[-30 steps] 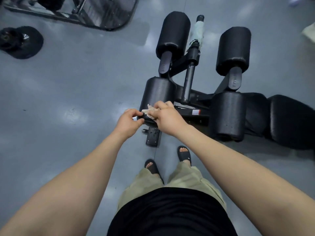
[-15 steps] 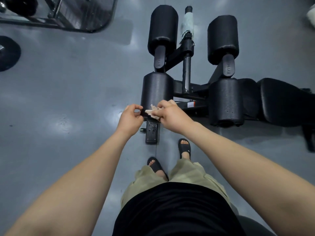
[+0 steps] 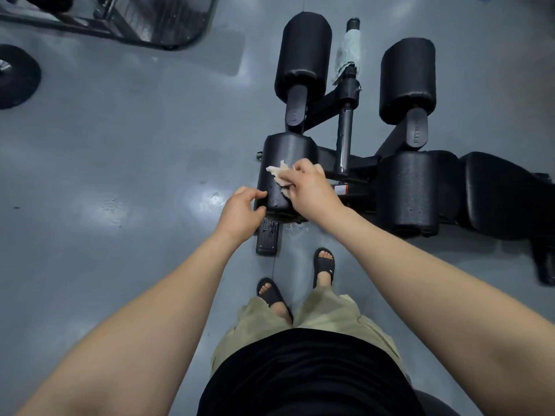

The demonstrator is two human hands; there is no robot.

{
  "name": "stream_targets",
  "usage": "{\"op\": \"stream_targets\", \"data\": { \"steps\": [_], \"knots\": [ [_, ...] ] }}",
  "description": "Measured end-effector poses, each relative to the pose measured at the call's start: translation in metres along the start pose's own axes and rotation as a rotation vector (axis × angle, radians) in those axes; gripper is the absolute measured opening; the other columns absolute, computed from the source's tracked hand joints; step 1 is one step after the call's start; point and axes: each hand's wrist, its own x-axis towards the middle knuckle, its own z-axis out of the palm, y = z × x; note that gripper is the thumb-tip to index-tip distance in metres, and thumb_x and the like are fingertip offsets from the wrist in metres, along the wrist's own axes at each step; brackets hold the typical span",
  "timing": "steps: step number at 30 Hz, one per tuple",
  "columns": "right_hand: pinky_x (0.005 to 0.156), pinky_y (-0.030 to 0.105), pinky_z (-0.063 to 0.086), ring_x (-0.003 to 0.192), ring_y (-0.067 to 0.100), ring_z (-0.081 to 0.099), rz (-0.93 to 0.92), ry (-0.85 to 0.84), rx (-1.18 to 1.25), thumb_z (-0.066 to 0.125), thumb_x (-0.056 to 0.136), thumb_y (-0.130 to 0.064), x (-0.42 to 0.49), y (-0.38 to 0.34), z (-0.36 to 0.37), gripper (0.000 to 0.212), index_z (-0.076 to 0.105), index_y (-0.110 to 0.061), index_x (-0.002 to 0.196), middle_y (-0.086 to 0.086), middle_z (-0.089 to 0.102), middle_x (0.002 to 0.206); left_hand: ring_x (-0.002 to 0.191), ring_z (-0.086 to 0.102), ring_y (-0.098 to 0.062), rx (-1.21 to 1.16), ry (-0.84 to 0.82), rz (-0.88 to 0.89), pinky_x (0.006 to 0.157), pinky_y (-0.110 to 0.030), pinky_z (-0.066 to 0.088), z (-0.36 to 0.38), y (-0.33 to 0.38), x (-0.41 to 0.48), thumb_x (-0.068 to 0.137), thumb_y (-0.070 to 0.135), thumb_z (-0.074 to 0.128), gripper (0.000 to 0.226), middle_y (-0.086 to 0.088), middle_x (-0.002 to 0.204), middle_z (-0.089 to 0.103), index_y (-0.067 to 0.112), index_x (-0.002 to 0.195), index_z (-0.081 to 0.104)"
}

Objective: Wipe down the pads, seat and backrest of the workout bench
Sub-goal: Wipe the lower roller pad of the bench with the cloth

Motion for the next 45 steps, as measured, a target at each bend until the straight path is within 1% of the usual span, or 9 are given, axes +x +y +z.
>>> {"op": "stream_targets", "data": {
  "steps": [3,6,13,19,24,28,33,39,45],
  "knots": [
    [0.090,0.037,0.044,0.096,0.030,0.041,-0.065,-0.035,-0.020,0.056,0.087,0.001,-0.005,-0.001,0.004,0.032,0.075,-0.013,0.108,0.009,0.056,0.108,0.098,0.060,-0.013,-0.017,-0.004,-0.006,0.086,-0.007,0.039,0.000,0.002,0.000,0.087,0.004,0.066,0.031,0.004,0.109,0.056,0.011,0.118,0.069],
    [0.088,0.035,0.043,0.094,0.027,0.041,-0.123,-0.045,-0.016,0.058,0.087,0.002,-0.012,0.001,0.009,0.029,0.075,-0.012,0.106,0.007,0.060,0.107,0.097,0.064,-0.014,-0.031,0.007,-0.017,0.090,-0.018,0.045,-0.001,0.003,-0.001,0.087,0.005,0.069,0.026,0.004,0.109,0.056,0.013,0.112,0.068],
    [0.088,0.028,0.036,0.094,0.024,0.039,-0.142,-0.053,0.018,0.061,0.086,0.002,-0.030,0.010,0.011,0.032,0.076,-0.015,0.107,0.004,0.060,0.108,0.093,0.065,-0.009,-0.077,0.066,-0.074,0.073,0.001,0.039,0.000,0.009,-0.008,0.085,0.014,0.076,0.029,0.003,0.109,0.062,0.016,0.111,0.063],
    [0.089,0.026,0.037,0.098,0.027,0.047,-0.112,-0.105,0.040,0.055,0.087,0.001,-0.051,0.022,-0.001,0.034,0.075,-0.016,0.109,0.000,0.057,0.107,0.104,0.064,-0.012,-0.005,-0.001,0.075,0.096,-0.022,0.049,0.000,0.018,-0.012,0.088,0.006,0.066,0.031,-0.001,0.115,0.064,0.013,0.119,0.065],
    [0.089,0.039,0.047,0.095,0.033,0.050,-0.053,0.107,0.013,0.055,0.085,0.001,-0.038,0.017,-0.010,0.024,0.068,-0.005,0.105,0.013,0.054,0.106,0.102,0.059,-0.013,0.088,-0.047,0.177,0.092,-0.017,0.042,-0.003,0.019,-0.009,0.087,0.005,0.066,0.034,0.000,0.113,0.060,0.012,0.120,0.065],
    [0.089,0.046,0.048,0.101,0.040,0.048,0.038,0.205,-0.033,0.059,0.092,-0.006,0.005,0.002,-0.011,0.018,0.060,-0.001,0.109,0.019,0.050,0.112,0.117,0.050,-0.021,0.146,-0.044,0.137,0.096,-0.020,0.037,-0.001,0.010,-0.006,0.087,0.014,0.071,0.038,-0.001,0.121,0.055,0.016,0.124,0.062],
    [0.090,0.044,0.046,0.105,0.034,0.044,0.193,0.125,-0.117,0.051,0.094,-0.003,0.036,0.004,-0.001,0.029,0.056,-0.008,0.122,0.016,0.046,0.120,0.105,0.056,-0.013,0.046,-0.040,0.036,0.087,-0.017,0.043,0.001,0.007,-0.005,0.086,0.020,0.075,0.042,0.000,0.124,0.053,0.018,0.126,0.060],
    [0.073,0.043,0.046,0.083,0.023,0.035,-0.036,0.145,-0.114,0.063,0.093,-0.006,0.015,0.015,0.011,0.013,0.070,-0.008,0.103,0.011,0.052,0.097,0.105,0.060,-0.014,-0.042,-0.013,0.014,0.100,-0.024,0.047,0.005,0.004,-0.008,0.085,0.015,0.076,0.041,0.004,0.118,0.051,0.016,0.123,0.062],
    [0.069,0.037,0.043,0.082,0.026,0.038,-0.188,0.096,-0.060,0.062,0.084,0.006,-0.013,0.010,0.017,0.034,0.073,-0.014,0.109,0.009,0.059,0.102,0.102,0.059,-0.011,-0.054,0.011,0.002,0.093,-0.017,0.042,0.007,0.006,-0.008,0.085,0.015,0.076,0.039,0.003,0.118,0.053,0.016,0.122,0.063]
  ]
}}
